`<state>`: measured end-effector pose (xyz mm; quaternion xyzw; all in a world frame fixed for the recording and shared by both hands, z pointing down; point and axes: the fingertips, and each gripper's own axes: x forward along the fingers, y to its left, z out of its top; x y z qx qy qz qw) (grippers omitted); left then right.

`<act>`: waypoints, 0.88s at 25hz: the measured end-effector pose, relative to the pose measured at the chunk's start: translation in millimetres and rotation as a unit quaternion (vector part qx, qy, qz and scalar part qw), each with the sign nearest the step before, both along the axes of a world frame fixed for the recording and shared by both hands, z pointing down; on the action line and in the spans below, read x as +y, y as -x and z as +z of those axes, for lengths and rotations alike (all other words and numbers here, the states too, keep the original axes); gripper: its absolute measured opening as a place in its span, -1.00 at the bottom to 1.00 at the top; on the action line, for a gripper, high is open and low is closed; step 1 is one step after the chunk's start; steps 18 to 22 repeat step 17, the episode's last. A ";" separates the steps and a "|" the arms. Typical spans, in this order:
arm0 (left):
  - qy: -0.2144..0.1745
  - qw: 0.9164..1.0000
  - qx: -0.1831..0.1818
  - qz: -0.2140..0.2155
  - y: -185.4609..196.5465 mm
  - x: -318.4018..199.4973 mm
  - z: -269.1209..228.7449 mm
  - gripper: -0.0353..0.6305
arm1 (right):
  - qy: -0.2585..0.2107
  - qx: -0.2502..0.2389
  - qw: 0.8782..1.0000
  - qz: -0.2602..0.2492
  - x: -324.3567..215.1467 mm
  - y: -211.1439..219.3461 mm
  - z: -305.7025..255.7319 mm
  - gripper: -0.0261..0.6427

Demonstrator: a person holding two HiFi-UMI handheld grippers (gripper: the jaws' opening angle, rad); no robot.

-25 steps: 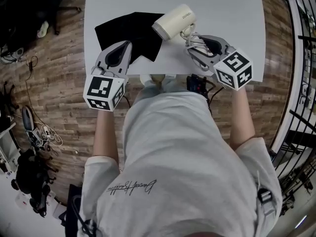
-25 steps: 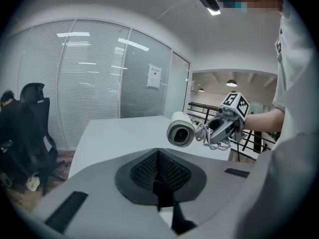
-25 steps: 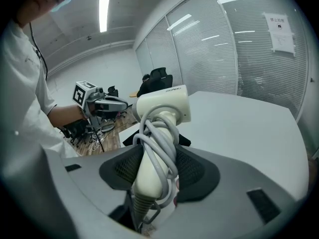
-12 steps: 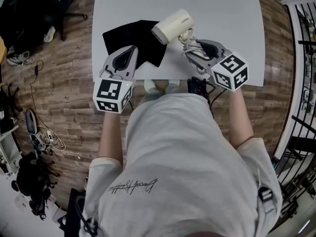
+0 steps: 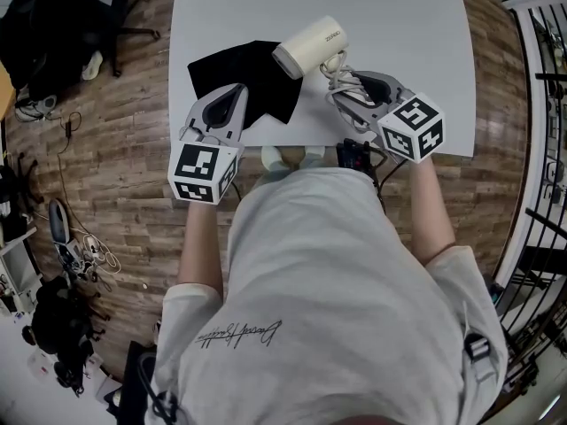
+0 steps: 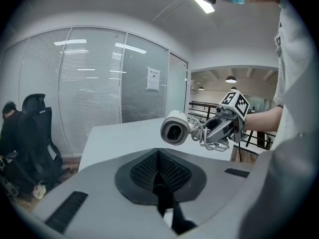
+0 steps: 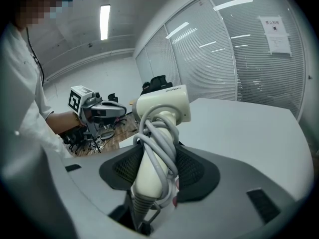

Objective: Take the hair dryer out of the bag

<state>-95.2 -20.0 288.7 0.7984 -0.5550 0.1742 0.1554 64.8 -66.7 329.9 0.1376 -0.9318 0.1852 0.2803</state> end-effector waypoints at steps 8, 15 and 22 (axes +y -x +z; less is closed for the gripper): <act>-0.003 1.000 0.004 0.003 -5.1 -0.7 -2.0 -0.86 | -0.006 -0.003 1.000 -0.006 -0.6 3.6 -5.5 -0.27; -0.002 1.000 0.001 0.011 -11.0 3.4 -2.5 -0.86 | -0.008 -0.007 1.000 -0.009 1.1 5.2 -11.2 -0.27; 0.000 1.000 0.000 0.013 -11.6 4.4 -1.9 -0.86 | -0.007 -0.008 1.000 -0.009 1.9 6.0 -11.4 -0.27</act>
